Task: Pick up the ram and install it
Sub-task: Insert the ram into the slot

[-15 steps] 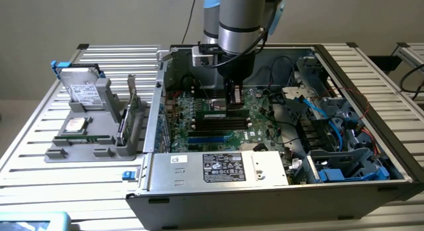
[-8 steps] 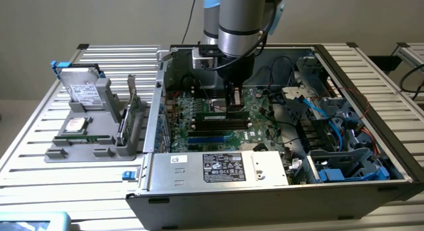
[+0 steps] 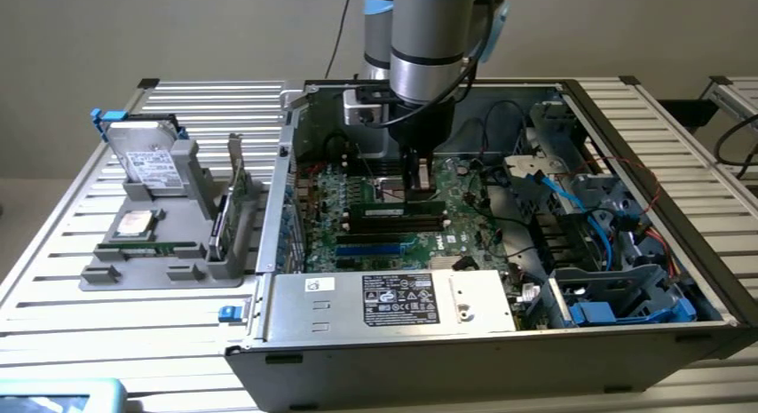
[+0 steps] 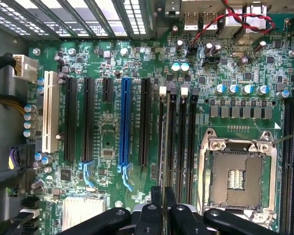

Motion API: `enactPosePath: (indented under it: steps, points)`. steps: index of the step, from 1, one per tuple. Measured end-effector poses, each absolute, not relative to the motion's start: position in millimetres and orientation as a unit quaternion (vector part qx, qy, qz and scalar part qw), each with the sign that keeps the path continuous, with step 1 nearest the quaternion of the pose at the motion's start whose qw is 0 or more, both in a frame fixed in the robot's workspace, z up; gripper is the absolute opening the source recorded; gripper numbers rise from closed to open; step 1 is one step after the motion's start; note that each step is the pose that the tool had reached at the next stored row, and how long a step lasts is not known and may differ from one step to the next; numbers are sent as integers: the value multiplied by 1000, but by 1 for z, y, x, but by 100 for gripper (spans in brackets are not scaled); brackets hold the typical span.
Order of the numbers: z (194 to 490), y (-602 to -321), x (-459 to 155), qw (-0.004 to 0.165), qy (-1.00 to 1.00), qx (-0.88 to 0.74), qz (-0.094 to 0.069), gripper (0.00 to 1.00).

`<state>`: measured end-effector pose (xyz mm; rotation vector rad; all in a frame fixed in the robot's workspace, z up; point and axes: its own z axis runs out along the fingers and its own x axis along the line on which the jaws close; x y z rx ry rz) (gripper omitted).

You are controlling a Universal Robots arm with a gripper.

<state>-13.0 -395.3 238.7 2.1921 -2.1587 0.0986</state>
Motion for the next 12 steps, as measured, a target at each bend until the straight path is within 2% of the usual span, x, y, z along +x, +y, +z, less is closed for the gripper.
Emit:
enactPosePath:
  steps: [12]
  points:
    - [233, -395, -13, 32, -701, 712, 32, 14]
